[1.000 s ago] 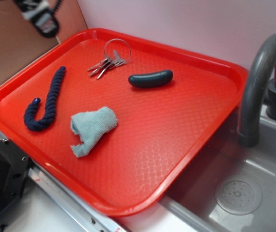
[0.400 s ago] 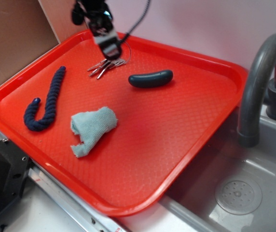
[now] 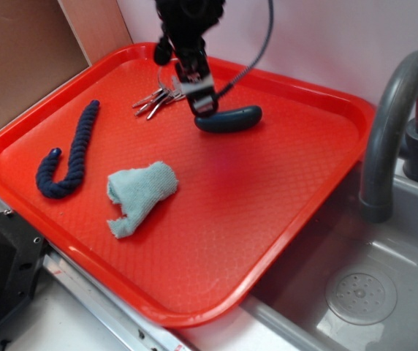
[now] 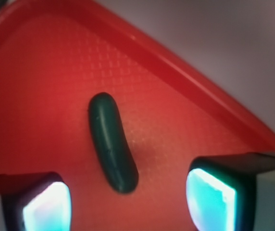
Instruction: Grab the plastic pickle.
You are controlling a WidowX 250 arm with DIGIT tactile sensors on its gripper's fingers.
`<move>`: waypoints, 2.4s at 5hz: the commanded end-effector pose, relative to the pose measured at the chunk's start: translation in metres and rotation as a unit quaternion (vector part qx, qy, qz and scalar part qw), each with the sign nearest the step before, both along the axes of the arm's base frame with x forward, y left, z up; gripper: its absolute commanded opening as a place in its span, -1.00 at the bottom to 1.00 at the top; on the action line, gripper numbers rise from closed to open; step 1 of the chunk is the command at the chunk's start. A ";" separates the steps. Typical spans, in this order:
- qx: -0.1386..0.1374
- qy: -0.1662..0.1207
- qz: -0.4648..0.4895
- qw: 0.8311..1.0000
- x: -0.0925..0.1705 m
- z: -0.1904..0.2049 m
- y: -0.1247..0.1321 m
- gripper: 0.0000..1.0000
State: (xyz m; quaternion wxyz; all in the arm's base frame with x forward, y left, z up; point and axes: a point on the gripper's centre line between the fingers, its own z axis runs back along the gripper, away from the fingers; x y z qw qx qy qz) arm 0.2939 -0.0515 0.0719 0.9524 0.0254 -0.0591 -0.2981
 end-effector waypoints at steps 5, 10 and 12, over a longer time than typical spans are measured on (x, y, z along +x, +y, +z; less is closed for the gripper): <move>0.010 0.047 -0.044 0.998 0.019 -0.045 -0.018 -1.00; -0.038 0.029 0.280 0.959 -0.036 0.054 0.036 -1.00; -0.093 -0.020 0.409 0.908 -0.092 0.117 0.047 -1.00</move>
